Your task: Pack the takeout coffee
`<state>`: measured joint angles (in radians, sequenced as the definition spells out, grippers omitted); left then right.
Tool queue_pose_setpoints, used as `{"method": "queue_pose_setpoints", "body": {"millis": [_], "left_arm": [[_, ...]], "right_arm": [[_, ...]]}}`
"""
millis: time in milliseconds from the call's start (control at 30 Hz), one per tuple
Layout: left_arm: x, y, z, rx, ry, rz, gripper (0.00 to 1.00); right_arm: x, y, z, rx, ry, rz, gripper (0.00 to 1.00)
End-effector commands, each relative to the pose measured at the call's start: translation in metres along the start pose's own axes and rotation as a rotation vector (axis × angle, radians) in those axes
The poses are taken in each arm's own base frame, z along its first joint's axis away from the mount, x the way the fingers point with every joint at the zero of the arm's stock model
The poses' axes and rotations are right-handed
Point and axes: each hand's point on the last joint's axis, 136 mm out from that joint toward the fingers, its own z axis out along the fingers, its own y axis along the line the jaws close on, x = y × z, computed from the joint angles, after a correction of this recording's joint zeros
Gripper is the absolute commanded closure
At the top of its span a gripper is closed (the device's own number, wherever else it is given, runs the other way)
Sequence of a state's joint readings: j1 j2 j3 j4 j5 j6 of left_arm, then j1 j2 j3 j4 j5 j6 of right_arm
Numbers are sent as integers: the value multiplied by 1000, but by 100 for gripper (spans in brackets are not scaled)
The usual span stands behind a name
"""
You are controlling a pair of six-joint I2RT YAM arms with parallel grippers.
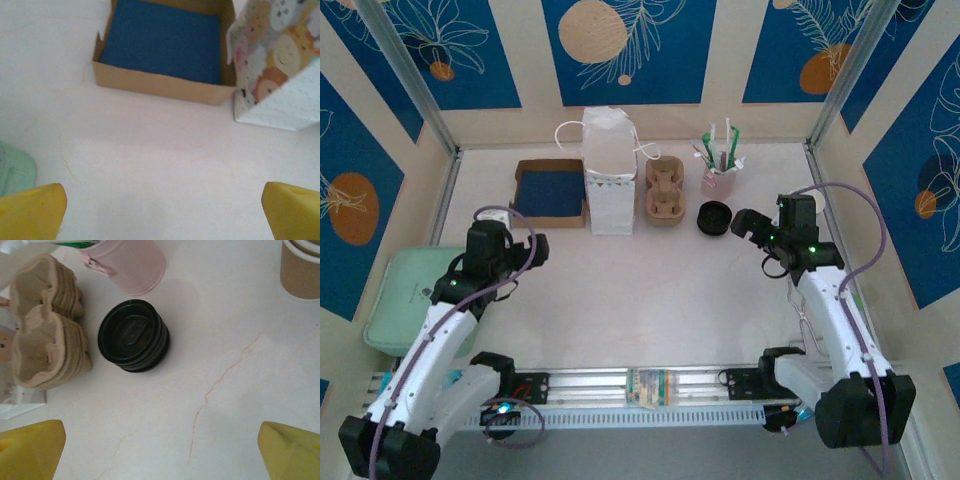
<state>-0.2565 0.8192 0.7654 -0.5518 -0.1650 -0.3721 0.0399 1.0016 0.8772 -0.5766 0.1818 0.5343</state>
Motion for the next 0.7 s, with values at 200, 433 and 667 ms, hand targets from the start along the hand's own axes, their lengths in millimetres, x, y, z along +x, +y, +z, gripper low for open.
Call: {"method": "queue_pose_setpoints", "body": {"millis": [200, 433, 667], "left_arm": [[12, -32, -26, 92, 39, 27, 0], [13, -53, -34, 171, 36, 33, 0], [11, -71, -35, 242, 33, 6, 1]], "right_arm": [[17, 28, -31, -134, 92, -38, 1], [14, 42, -52, -182, 112, -45, 1], [7, 46, -67, -170, 126, -52, 0]]}}
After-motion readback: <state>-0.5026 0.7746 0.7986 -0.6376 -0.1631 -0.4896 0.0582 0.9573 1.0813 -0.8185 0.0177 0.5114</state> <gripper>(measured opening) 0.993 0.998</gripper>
